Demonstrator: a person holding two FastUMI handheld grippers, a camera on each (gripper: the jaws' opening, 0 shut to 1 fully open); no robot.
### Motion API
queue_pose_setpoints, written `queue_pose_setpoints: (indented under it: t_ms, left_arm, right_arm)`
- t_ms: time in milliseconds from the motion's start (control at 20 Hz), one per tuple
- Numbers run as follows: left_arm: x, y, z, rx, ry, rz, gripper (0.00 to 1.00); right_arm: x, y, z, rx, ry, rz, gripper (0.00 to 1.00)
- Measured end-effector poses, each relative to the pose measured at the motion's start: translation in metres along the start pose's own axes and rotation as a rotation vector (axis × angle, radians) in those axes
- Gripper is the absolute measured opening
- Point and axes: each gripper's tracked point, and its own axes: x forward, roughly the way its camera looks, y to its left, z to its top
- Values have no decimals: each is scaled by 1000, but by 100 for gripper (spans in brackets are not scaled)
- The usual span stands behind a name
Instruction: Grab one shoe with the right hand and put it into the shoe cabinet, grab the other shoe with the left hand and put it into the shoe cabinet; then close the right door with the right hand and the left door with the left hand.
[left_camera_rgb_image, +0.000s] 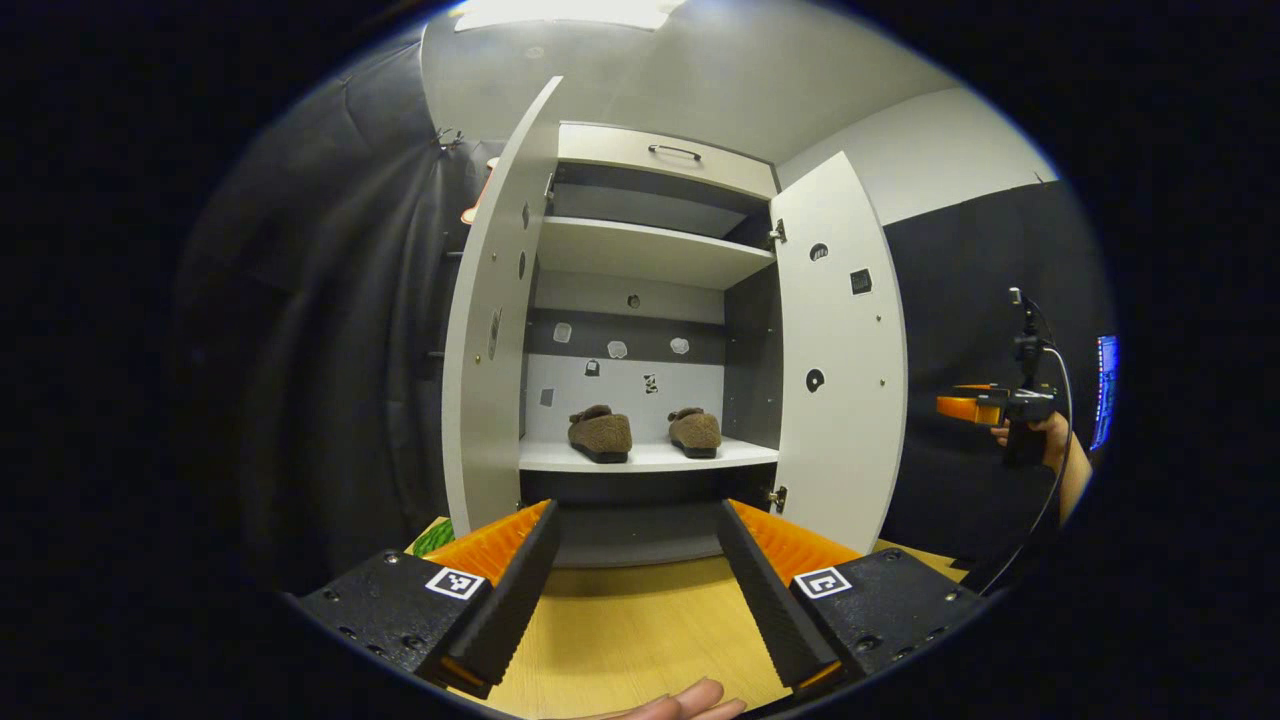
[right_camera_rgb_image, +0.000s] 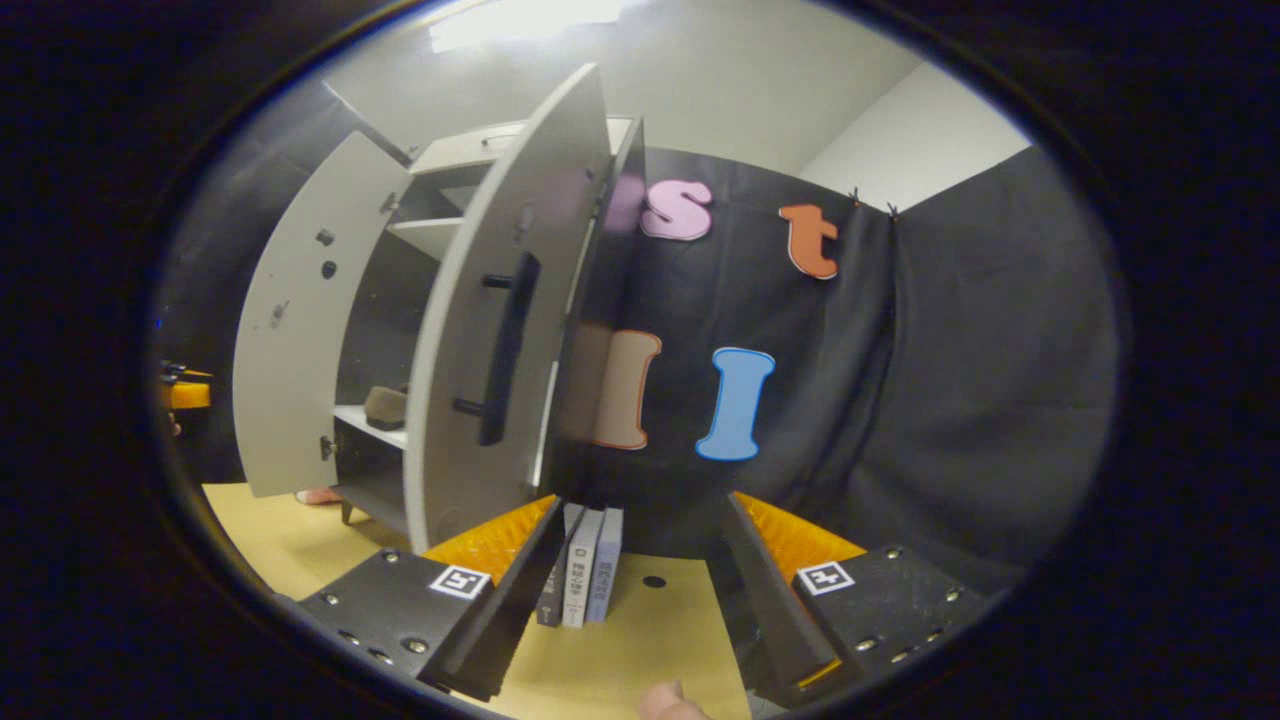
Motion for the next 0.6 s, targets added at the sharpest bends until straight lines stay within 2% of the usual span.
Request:
queue_pose_setpoints:
  t_ms: [100, 250, 300, 500, 600]
  left_arm:
    - [-4, 4, -1, 12, 0, 3, 97]
    - [-10, 8, -4, 20, 12, 2, 96]
    - [-11, 11, -7, 20, 16, 3, 96]
    - [-14, 23, -10, 16, 16, 13, 97]
    - [-15, 28, -12, 13, 15, 16, 96]
  right_arm:
    - [18, -10, 16, 77, -7, -10, 96]
    - [43, -12, 39, 113, -23, -26, 96]
    - [50, -5, 40, 114, -6, -12, 94]
    - [59, 17, 60, 80, -16, 9, 98]
    - [63, 42, 60, 86, -11, 41, 94]
